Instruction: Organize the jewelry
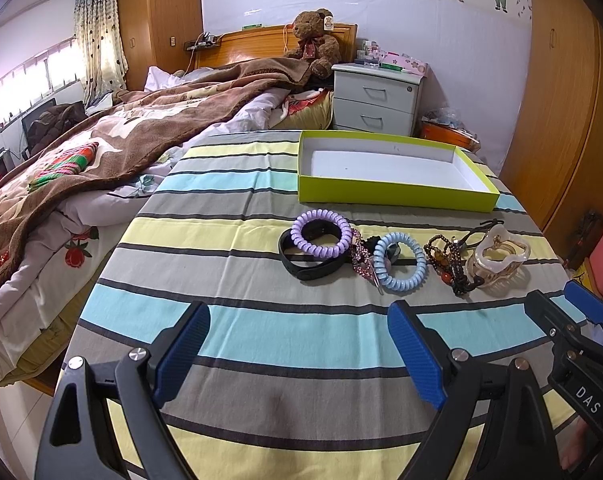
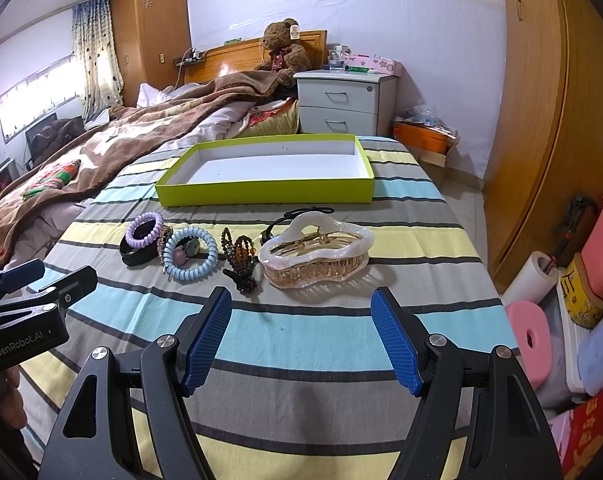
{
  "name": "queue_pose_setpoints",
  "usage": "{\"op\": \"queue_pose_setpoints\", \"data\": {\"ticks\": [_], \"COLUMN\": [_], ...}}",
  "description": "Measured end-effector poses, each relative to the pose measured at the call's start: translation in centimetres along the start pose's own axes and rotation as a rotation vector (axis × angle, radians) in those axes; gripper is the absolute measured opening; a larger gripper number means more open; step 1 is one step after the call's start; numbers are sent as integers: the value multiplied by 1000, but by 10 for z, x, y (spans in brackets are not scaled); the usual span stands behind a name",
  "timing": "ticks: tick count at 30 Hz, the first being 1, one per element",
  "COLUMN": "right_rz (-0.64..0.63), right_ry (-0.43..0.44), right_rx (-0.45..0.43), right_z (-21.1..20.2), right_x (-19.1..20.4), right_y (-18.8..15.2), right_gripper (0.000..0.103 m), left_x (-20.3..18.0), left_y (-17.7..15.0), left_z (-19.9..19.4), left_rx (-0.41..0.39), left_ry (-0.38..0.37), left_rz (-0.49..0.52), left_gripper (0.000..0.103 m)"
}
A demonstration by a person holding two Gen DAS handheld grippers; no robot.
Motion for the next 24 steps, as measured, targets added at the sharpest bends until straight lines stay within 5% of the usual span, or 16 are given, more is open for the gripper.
{"op": "queue_pose_setpoints", "data": {"ticks": [24], "right_rz": [14], "right_ry": [-23], "right_rx": [-2], "right_z": [4], "right_x": [-7], "right_y": [11], "right_gripper": [72], "left_x": [5], "left_y": [1], "left_z": [7], "left_rx": [20], "left_ry": [-4], "left_rz": [0], "left_gripper": [92]}}
Point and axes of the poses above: each gripper's, at about its wrist camera, not at the fingertips, and z roughly the way its jaws point, x to its left, y to its top, the point moved 10 cm from there along z, roughly the way its jaws point, and after that the axes turned 15 degrees about z, right-handed, at the moved point
